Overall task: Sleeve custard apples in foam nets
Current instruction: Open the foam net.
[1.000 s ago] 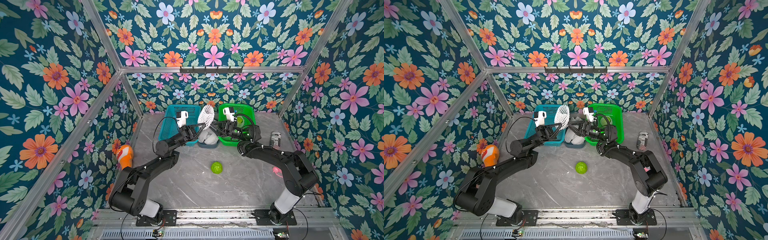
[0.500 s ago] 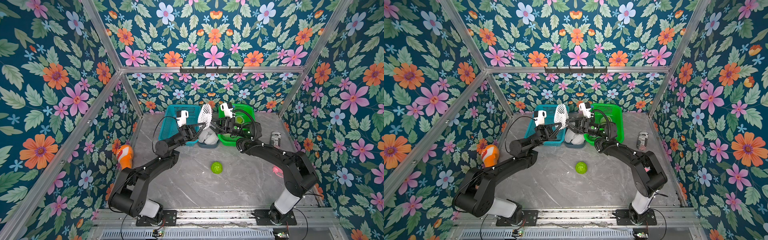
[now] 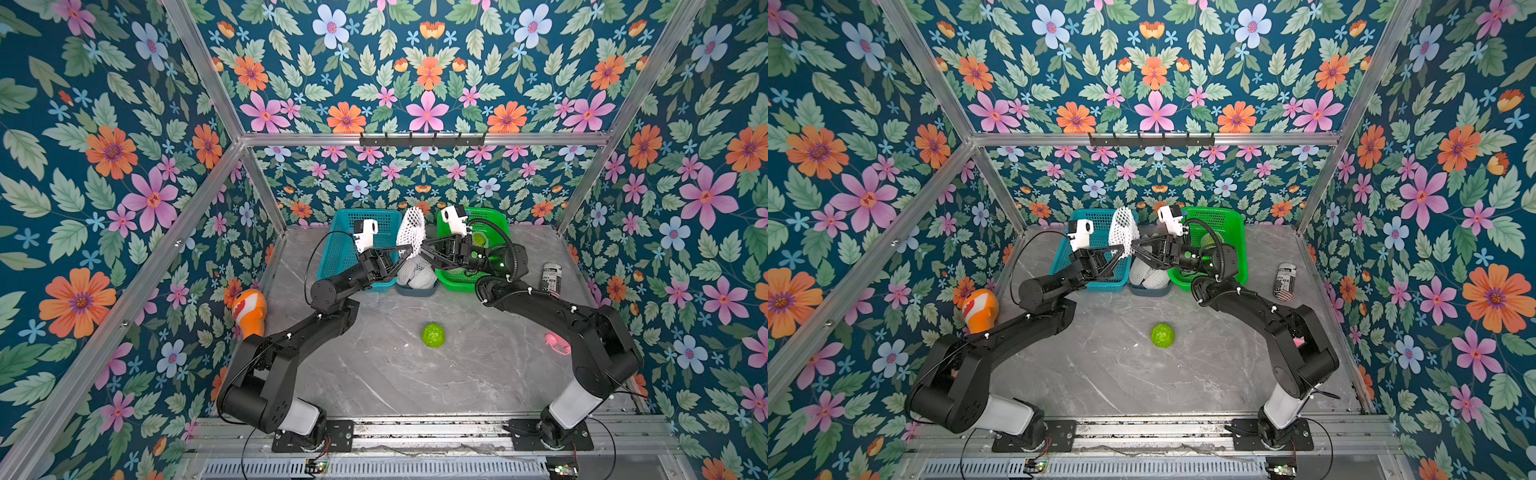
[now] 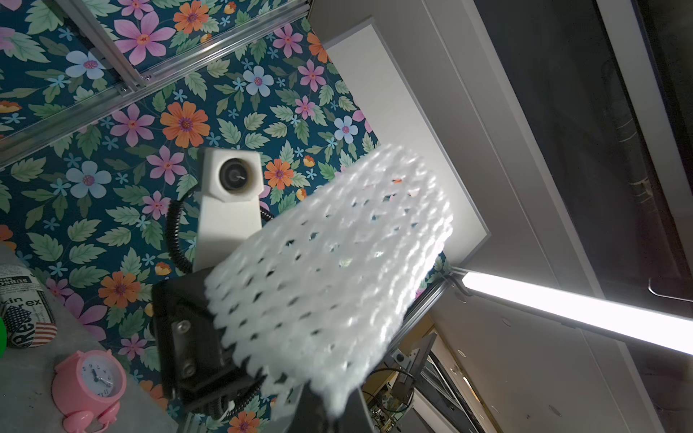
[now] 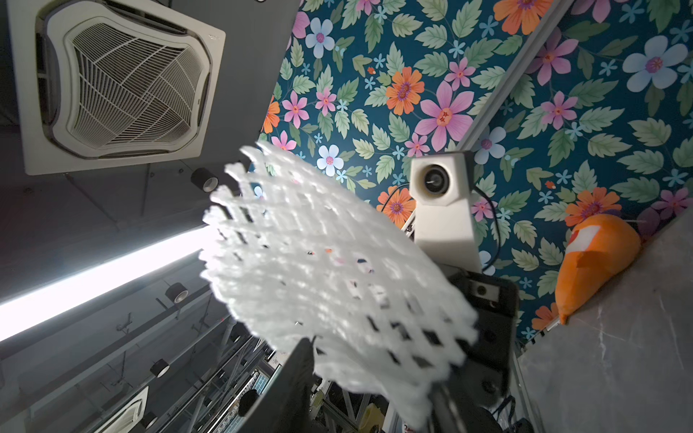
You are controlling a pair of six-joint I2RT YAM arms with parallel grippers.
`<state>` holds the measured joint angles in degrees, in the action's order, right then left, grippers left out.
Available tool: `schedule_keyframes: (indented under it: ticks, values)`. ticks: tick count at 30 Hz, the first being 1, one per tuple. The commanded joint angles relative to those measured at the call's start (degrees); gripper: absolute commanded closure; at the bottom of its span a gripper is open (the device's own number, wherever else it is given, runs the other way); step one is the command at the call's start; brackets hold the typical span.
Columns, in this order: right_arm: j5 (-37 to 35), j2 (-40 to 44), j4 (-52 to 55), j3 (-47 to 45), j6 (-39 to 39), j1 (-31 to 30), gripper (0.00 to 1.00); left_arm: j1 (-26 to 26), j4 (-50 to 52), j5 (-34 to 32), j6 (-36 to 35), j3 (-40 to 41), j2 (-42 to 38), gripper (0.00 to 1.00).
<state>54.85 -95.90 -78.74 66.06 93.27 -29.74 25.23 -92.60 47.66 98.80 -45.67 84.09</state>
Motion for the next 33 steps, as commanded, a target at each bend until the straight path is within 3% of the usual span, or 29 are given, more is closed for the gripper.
schedule_keyframes:
  ticks: [1,8,13,20,23,25,29,33]
  values:
    - [-0.1,2.1,-3.1,1.1,1.2,0.1,0.52,0.0,-6.0,0.2,0.0,-0.2,-0.1,1.0]
    - [-2.5,1.6,-3.1,1.3,0.6,0.5,0.47,0.5,-6.0,0.7,0.2,-0.4,0.2,1.0]
    - [-3.5,1.4,-3.1,1.6,0.4,0.6,0.51,1.1,-6.0,0.7,0.3,-0.8,0.3,1.0]
    - [-3.9,1.5,-3.1,-0.3,-0.9,0.6,0.76,1.1,-6.0,-0.3,0.6,-0.8,1.0,1.0]
    - [-3.9,2.5,-3.1,-2.0,-1.6,0.8,0.98,0.8,-6.0,-0.6,1.0,-0.9,1.4,1.0]
    - [-4.0,3.1,-3.0,-3.0,-1.6,1.0,1.0,0.6,-6.0,-0.6,0.8,-1.2,1.6,1.0]
    - [-3.3,3.9,-3.1,-3.7,-1.5,1.5,1.0,-0.2,-6.0,-1.3,1.2,-1.4,1.6,0.73]
    - [-2.5,4.0,-3.1,-3.8,-1.3,1.5,1.0,-0.8,-6.0,-1.5,1.4,-0.9,1.4,0.67]
